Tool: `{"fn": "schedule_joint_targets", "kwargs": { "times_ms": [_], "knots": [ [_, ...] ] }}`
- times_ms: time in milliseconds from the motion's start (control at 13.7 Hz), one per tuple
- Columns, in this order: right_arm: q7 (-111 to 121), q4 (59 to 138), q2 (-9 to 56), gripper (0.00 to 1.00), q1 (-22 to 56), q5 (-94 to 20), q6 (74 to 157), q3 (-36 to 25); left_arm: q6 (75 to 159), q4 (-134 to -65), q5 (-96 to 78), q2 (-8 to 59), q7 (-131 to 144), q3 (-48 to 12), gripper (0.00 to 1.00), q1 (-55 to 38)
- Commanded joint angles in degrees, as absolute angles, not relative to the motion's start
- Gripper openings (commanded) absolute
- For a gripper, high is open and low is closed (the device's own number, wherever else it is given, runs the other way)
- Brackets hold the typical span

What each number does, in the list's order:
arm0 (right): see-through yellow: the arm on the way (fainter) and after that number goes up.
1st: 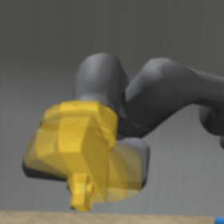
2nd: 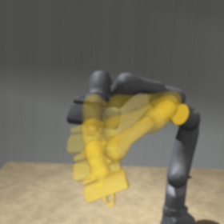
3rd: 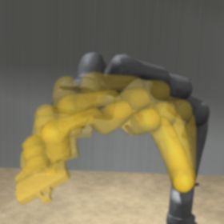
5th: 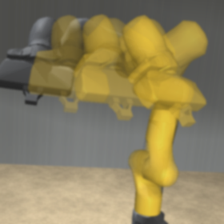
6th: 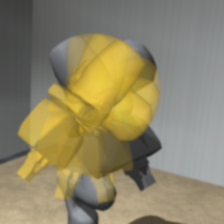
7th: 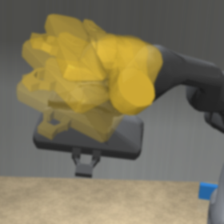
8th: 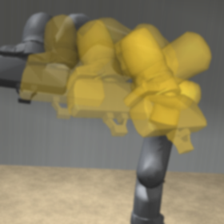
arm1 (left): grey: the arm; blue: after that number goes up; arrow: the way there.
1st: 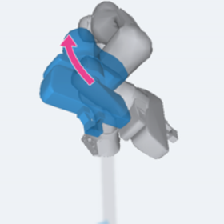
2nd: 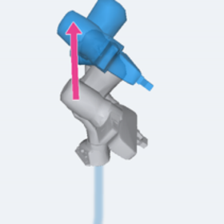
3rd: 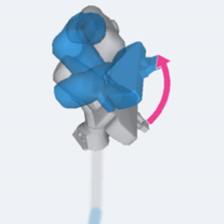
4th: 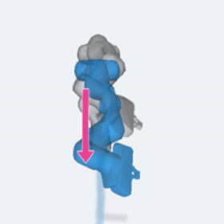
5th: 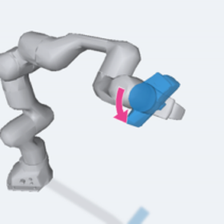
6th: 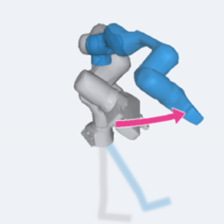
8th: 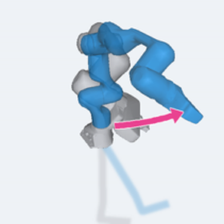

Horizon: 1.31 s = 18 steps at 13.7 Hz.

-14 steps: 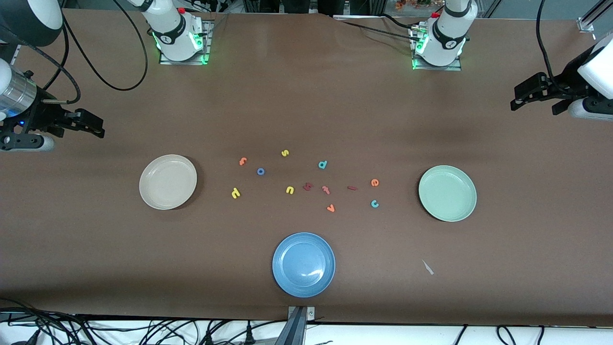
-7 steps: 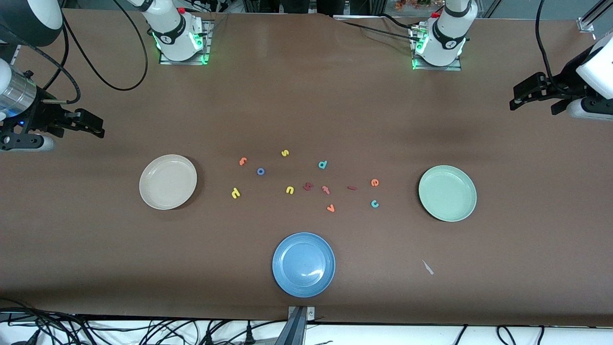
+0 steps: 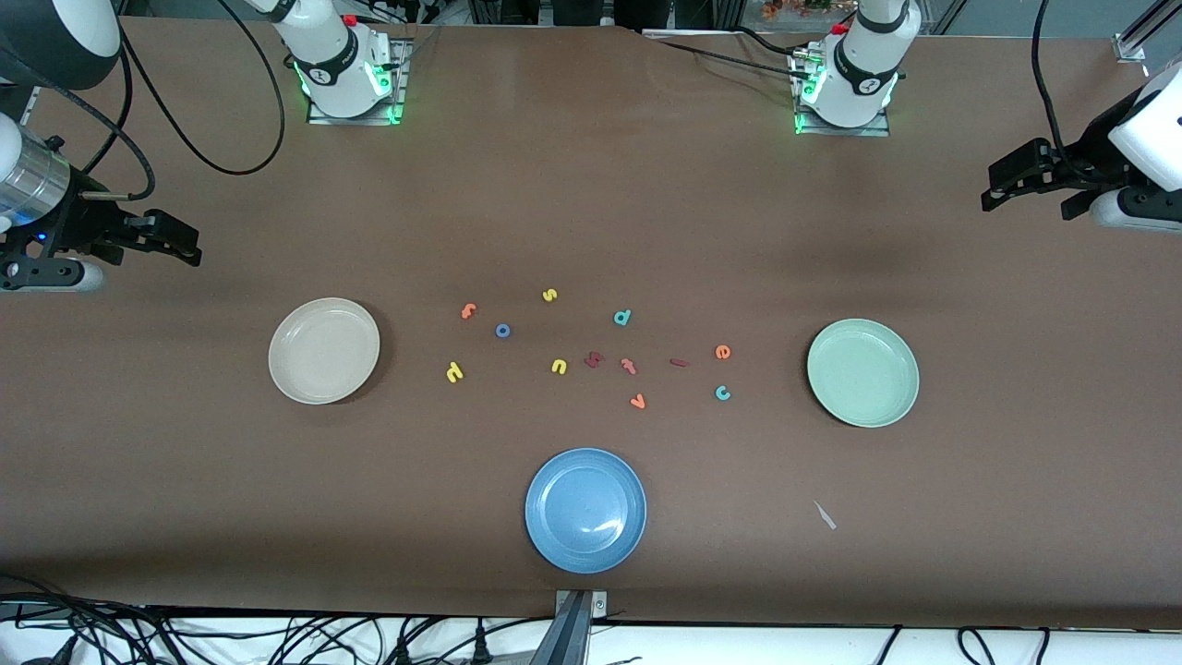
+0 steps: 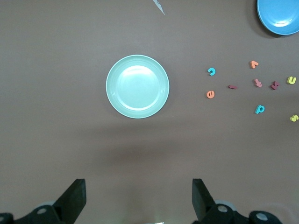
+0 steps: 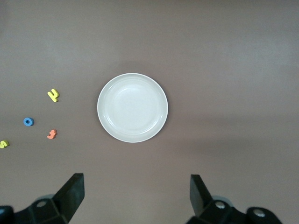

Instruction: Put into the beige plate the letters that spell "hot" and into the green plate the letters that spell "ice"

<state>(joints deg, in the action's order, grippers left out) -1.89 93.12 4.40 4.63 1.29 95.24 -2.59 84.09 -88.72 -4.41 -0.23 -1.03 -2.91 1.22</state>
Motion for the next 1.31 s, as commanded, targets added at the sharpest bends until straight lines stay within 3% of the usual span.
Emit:
{"fn": "schedule_joint_targets", "kwargs": {
  "times_ms": [0,1240],
  "knots": [
    [-1.41,92.37,4.39,1.00,4.39,1.23,94.39,-2.55,82.79,-87.10,-3.08,0.61,-0.35,-3.08,1.00,0.79],
    [-1.67,92.46,4.48,1.00,4.39,1.32,94.48,-2.55,82.88,-86.92,-2.99,1.14,-0.26,-3.87,1.00,0.79]
  ]
}}
